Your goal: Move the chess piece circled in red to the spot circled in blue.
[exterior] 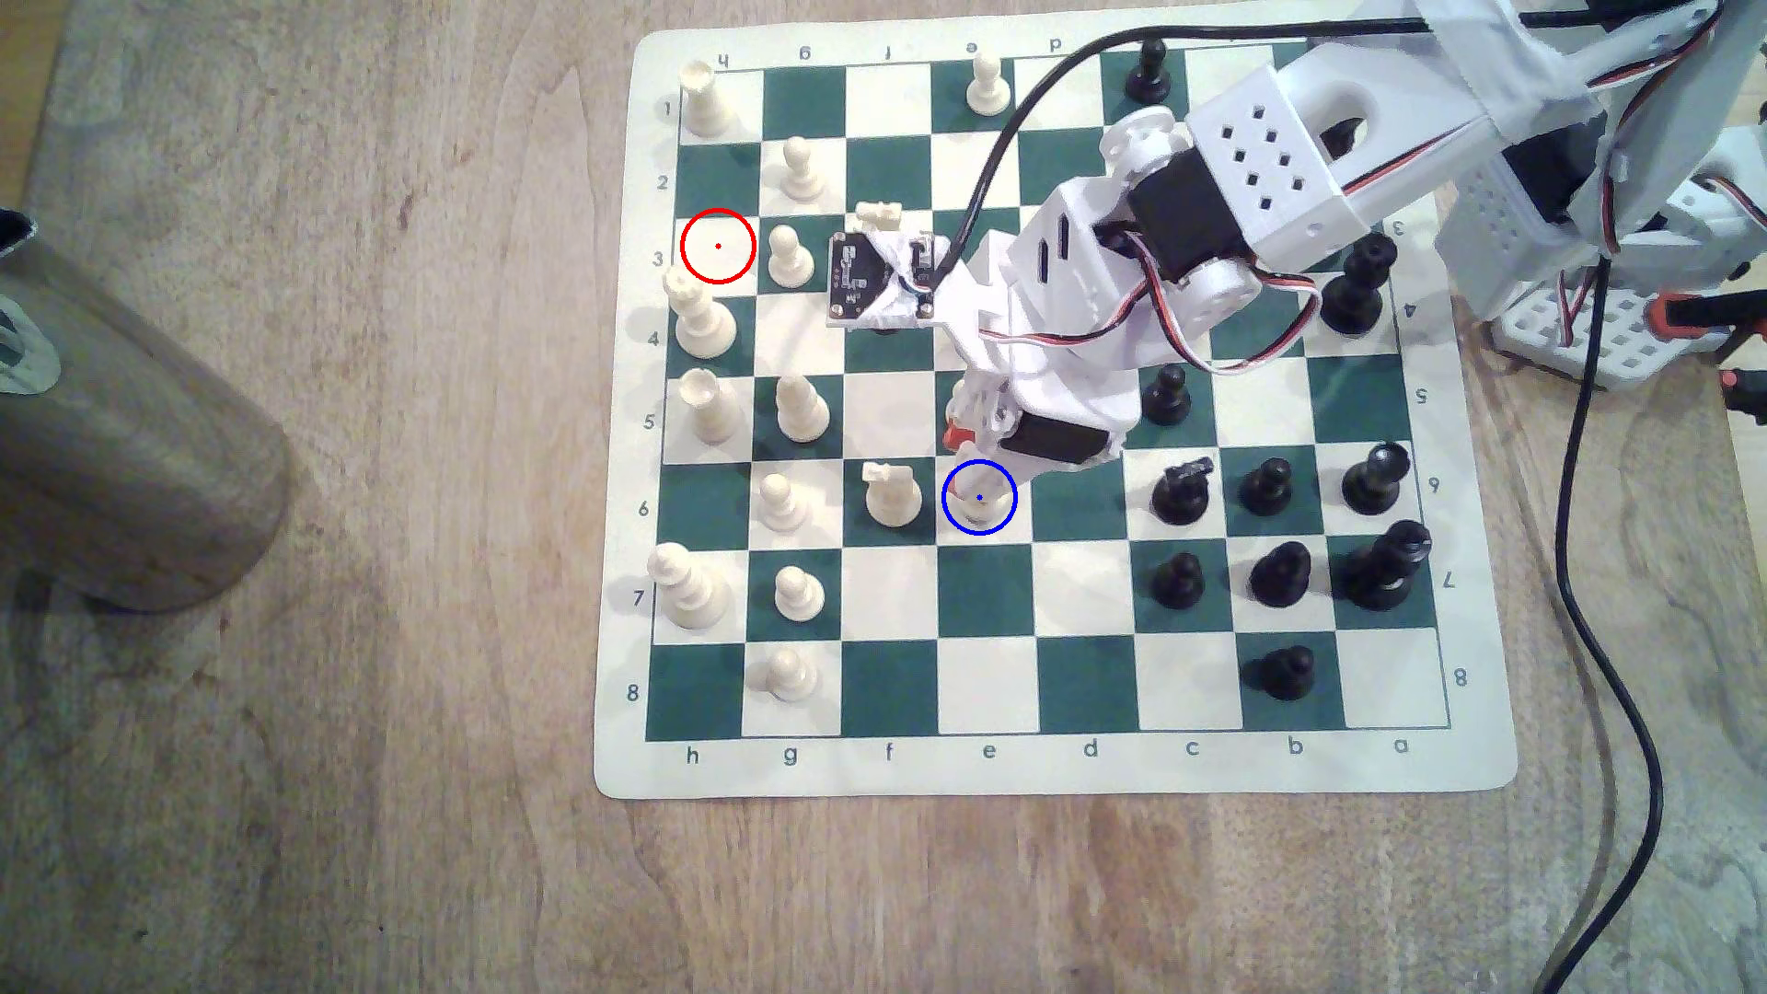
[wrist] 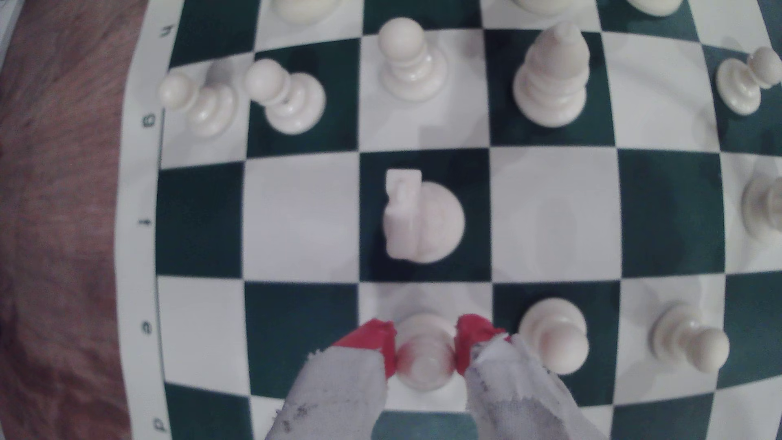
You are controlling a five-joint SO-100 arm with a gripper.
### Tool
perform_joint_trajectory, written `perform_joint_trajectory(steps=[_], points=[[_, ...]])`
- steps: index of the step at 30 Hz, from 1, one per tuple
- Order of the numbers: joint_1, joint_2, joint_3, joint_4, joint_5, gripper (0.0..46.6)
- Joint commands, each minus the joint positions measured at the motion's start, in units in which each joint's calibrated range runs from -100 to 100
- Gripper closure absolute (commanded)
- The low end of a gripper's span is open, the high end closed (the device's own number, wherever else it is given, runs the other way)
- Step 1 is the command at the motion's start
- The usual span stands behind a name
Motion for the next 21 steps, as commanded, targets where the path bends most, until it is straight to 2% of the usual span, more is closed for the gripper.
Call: perform_joint_trajectory(steps=[1,2,6,13,21], points=[[-0.3,-1.2,-4.5,0.7,0.3,37.7],[-0.3,-1.5,-4.4,1.2,0.4,35.4],[-0.6,-2.6,-3.7,2.1,0.5,31.5],[-0.7,-5.2,-2.9,4.4,0.7,29.0],[-0.4,-15.1,0.8,8.8,0.8,26.7]])
